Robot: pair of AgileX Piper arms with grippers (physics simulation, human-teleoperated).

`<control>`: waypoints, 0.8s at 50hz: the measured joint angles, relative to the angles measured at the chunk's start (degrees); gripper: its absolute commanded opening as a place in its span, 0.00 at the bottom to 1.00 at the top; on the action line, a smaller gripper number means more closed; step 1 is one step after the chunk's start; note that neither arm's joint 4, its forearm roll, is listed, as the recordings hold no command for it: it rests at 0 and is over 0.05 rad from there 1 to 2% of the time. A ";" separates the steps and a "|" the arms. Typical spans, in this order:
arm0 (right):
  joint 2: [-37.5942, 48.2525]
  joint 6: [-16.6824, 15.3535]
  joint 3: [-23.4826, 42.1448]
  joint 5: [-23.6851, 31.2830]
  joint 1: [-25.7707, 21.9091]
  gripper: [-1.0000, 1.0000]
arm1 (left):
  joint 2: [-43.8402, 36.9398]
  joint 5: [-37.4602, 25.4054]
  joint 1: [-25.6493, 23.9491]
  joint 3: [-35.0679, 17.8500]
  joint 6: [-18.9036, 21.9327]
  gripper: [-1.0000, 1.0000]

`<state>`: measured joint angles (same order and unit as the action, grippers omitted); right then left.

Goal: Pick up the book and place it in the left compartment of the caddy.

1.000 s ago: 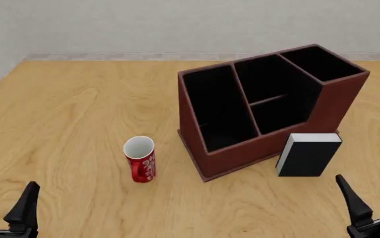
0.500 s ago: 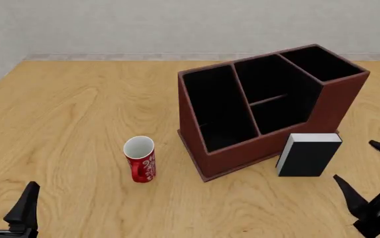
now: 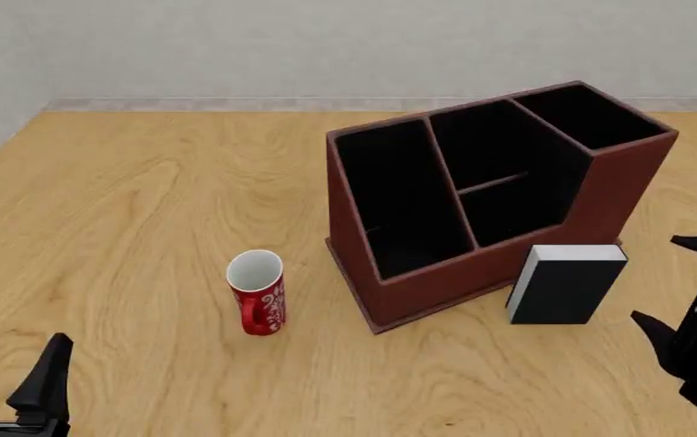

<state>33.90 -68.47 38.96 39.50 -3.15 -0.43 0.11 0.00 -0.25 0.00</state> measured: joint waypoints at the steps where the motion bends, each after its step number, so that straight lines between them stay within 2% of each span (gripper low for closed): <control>1: 0.51 -0.37 0.27 0.18 0.04 1.00 | 0.00 0.00 0.00 0.00 0.00 1.00; 19: 11.78 -4.43 6.10 1.72 0.18 1.00 | 0.01 0.00 0.00 0.00 0.00 1.00; 40: 24.27 -6.16 11.84 0.83 1.90 1.00 | 0.01 0.00 0.00 0.00 0.00 1.00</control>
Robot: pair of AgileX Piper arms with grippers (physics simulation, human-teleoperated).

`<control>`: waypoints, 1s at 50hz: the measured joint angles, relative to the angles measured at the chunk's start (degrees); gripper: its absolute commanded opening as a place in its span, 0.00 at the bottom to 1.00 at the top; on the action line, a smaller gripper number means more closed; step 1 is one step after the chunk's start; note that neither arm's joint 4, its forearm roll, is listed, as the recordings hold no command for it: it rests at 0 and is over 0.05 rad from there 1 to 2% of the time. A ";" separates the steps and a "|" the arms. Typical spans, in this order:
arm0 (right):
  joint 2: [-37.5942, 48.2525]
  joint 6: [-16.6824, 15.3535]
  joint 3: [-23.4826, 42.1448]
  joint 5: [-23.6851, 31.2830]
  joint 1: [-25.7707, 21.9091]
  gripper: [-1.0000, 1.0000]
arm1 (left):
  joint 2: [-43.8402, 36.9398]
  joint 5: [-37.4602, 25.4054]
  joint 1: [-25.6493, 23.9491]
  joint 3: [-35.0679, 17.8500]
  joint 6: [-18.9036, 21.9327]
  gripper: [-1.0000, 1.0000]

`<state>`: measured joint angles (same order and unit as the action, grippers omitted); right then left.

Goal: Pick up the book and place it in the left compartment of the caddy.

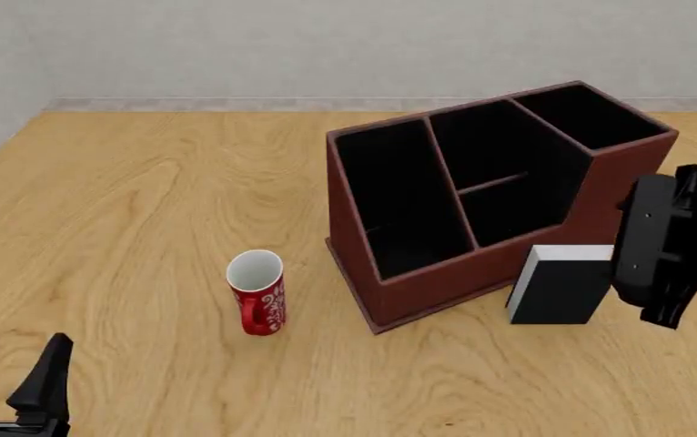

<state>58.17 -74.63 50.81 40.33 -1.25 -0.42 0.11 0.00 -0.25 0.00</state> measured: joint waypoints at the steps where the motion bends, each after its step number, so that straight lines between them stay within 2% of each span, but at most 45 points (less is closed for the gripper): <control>1: 0.49 -0.10 0.10 -0.03 0.00 1.00 | 0.00 0.00 0.00 0.00 0.00 1.00; 22: 8.26 -1.96 0.61 -0.63 0.39 1.00 | 0.00 0.00 0.00 0.00 0.00 1.00; 50: 16.18 -4.49 0.67 -4.82 1.97 1.00 | 0.00 0.00 0.00 0.00 0.00 1.00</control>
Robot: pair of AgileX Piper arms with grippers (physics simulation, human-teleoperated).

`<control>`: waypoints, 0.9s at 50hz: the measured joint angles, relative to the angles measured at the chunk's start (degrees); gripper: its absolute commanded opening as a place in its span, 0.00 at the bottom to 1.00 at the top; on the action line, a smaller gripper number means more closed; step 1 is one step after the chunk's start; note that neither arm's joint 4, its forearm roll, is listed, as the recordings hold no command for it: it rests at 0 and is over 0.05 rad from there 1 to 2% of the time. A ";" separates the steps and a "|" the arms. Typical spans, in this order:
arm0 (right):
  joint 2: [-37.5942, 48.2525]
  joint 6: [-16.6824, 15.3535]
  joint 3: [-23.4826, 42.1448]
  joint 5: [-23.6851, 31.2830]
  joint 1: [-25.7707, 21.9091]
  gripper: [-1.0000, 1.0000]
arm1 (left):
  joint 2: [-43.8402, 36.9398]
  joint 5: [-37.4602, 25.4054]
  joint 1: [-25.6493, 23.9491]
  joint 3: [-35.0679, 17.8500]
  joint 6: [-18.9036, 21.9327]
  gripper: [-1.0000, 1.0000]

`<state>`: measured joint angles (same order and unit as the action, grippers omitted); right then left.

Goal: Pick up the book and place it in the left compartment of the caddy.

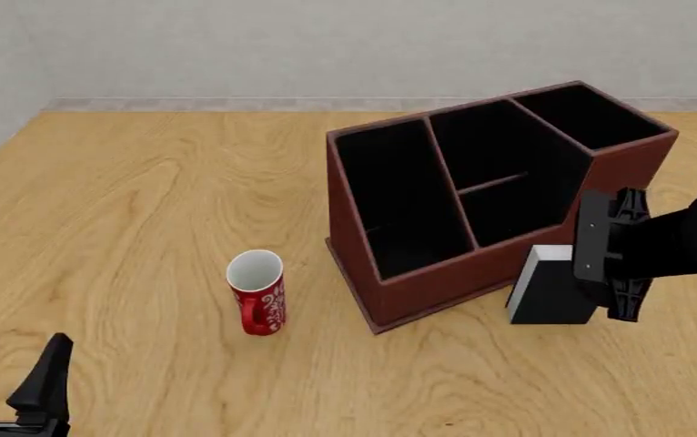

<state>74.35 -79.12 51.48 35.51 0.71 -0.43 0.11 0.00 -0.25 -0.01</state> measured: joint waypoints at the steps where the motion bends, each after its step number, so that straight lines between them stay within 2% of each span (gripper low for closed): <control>1: 0.21 -0.05 -0.02 -0.16 0.03 1.00 | 0.00 0.00 0.00 0.00 0.00 1.00; 31: 4.87 0.40 -1.40 -3.93 -0.30 1.00 | 0.00 0.00 0.00 0.00 0.00 1.00; 32: 4.87 0.49 -1.43 -3.94 -0.37 0.00 | 0.00 0.00 0.00 0.00 0.00 1.00; 45: 2.70 0.03 -2.48 -3.25 -1.34 0.00 | 0.00 0.00 0.00 0.00 0.00 1.00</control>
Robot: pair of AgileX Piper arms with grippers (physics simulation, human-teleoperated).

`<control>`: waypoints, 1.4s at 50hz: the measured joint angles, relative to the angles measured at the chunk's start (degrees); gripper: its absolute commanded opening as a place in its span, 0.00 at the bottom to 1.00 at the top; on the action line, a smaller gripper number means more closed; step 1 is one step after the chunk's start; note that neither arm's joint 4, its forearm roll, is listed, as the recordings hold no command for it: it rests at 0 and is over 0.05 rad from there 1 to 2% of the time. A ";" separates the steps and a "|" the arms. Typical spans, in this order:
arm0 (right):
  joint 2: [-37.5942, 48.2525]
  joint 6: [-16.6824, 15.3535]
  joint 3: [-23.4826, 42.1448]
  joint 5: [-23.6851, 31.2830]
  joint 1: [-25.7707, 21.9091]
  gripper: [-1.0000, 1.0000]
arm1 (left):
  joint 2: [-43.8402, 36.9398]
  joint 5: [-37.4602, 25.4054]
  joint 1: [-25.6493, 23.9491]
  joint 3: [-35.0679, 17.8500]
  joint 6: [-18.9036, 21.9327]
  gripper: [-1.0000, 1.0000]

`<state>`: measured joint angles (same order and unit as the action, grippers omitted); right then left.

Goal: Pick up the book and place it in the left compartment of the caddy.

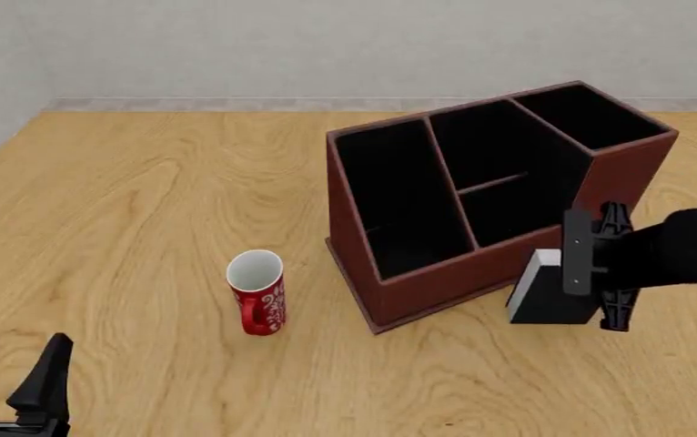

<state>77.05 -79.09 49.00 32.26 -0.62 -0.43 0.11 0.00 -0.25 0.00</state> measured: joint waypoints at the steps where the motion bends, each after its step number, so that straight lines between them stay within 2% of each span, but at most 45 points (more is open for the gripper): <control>1: -0.17 0.04 -0.05 -0.01 -0.01 0.00 | 0.00 0.00 0.00 0.00 0.00 1.00; 13: -3.71 -0.36 -2.28 1.10 -0.60 0.00 | 0.00 0.00 0.00 0.00 0.00 1.00; 27: -8.33 -2.39 -5.31 3.02 -0.19 0.00 | 0.00 0.00 0.00 0.00 0.00 1.00; 45: -15.87 -4.78 -7.00 8.98 2.34 0.00 | 0.00 0.00 0.00 0.00 0.00 1.00; 57: -23.48 -6.06 -6.43 15.56 3.70 0.00 | 0.00 0.00 0.00 0.00 0.00 1.00; 65: -29.24 -4.33 -3.81 23.09 2.44 0.00 | 0.00 0.00 0.00 0.00 -0.01 1.00; 70: -32.07 0.07 -0.22 28.64 -0.79 0.00 | 0.00 0.00 0.00 0.00 -0.01 1.00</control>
<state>44.99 -79.02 48.78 60.90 -1.41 -0.43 0.11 0.00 -0.25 -0.01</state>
